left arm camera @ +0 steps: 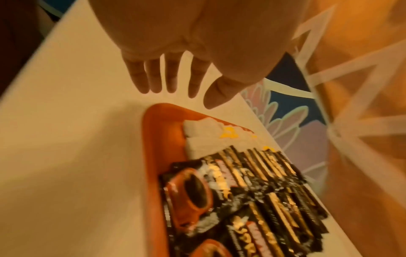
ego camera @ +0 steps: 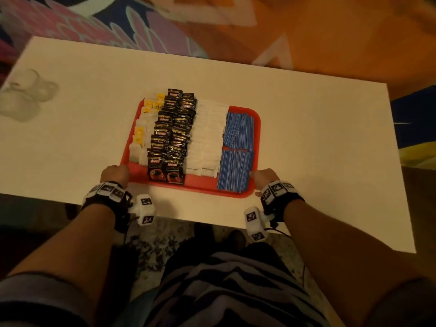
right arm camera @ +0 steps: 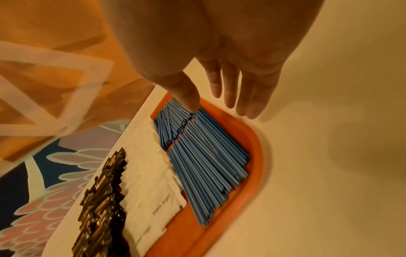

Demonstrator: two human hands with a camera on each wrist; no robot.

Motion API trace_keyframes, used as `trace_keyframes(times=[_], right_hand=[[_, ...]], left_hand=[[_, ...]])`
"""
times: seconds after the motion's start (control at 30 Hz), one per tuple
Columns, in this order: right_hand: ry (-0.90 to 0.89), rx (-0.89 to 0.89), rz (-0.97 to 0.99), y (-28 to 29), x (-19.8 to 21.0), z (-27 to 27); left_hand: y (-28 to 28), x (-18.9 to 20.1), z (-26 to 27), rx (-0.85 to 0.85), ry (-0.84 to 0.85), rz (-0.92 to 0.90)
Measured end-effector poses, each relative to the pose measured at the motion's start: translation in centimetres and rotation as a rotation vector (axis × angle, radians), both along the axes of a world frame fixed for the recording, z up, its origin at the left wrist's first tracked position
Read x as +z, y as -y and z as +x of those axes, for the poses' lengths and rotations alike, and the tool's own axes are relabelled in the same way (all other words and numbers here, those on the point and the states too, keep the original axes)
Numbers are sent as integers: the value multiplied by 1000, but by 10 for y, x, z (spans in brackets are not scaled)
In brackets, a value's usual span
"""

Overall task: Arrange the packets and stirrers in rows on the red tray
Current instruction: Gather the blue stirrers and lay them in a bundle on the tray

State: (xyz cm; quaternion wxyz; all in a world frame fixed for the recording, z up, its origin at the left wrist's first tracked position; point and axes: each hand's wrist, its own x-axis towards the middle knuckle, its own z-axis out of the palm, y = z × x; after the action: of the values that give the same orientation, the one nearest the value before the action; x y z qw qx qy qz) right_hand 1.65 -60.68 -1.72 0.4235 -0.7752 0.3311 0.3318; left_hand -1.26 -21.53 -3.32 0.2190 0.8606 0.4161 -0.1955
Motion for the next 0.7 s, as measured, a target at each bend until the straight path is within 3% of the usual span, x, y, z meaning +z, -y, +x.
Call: trace_keyframes(times=[0.17,0.37,0.5,0.7], right_hand=[[-46,-73,88,-12,9,-6],[-63,-200,157,-23,11,8],[-48,-197,162,-46,14,27],[17,-231,134,-93,11,63]], left_hand=[[3,-7,-8,-336,-157,125],[-13,-5,7,-490,-207,179],[-40,-10,29,-492,-185,150],[-95,-22,75,-338,-130,34]])
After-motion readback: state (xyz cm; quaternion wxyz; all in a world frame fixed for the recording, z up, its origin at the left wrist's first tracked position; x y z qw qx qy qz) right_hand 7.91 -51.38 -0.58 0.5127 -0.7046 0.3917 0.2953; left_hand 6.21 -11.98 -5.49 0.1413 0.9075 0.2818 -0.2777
